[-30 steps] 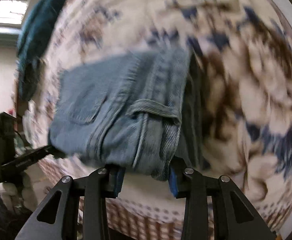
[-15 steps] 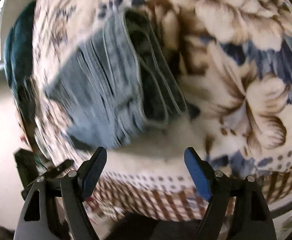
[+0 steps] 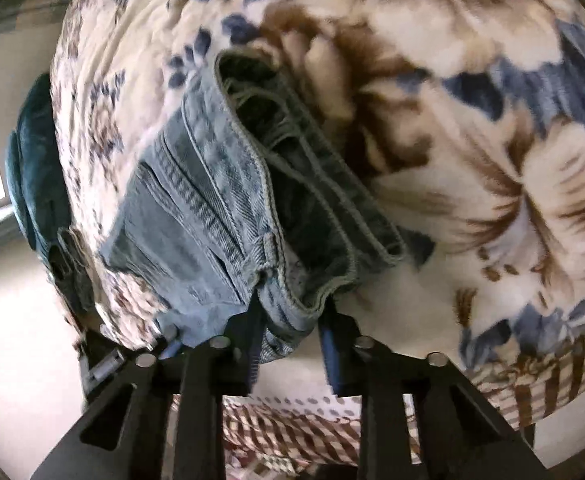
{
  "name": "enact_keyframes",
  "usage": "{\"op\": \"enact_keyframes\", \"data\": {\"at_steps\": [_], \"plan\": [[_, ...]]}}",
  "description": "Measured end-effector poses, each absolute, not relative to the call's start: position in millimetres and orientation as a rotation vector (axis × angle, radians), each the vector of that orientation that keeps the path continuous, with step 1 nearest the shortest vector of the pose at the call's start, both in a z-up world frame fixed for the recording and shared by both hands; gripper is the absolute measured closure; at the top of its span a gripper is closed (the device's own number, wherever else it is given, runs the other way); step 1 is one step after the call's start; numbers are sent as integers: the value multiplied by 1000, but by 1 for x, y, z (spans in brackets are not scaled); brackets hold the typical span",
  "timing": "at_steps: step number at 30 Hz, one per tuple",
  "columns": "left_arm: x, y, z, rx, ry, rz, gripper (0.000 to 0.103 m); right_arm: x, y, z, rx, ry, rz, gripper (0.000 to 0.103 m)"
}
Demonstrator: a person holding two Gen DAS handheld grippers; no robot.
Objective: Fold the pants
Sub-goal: 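Lift the waistband with both grippers and fold it over onto the leg openings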
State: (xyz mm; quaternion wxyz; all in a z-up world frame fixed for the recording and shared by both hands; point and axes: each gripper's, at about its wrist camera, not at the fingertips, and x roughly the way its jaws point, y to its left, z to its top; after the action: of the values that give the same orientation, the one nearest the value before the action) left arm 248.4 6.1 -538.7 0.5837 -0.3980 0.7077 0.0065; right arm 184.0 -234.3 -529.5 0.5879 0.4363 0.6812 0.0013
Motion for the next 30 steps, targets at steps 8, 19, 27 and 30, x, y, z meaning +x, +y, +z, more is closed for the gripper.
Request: {"op": "enact_keyframes", "data": {"at_steps": [8, 19, 27, 30], "plan": [[247, -9, -532, -797, 1776, 35, 88, 185, -237, -534, 905, 1689, -18, 75], [256, -28, -579, -945, 1808, 135, 69, 171, -253, -549, 985, 1649, -153, 79], [320, -27, -487, -625, 1724, -21, 66, 207, -254, -492, 721, 1653, -31, 44], [377, -17, -480, -589, 1608, -28, 57, 243, -260, -486, 786, 1584, 7, 40]]}}
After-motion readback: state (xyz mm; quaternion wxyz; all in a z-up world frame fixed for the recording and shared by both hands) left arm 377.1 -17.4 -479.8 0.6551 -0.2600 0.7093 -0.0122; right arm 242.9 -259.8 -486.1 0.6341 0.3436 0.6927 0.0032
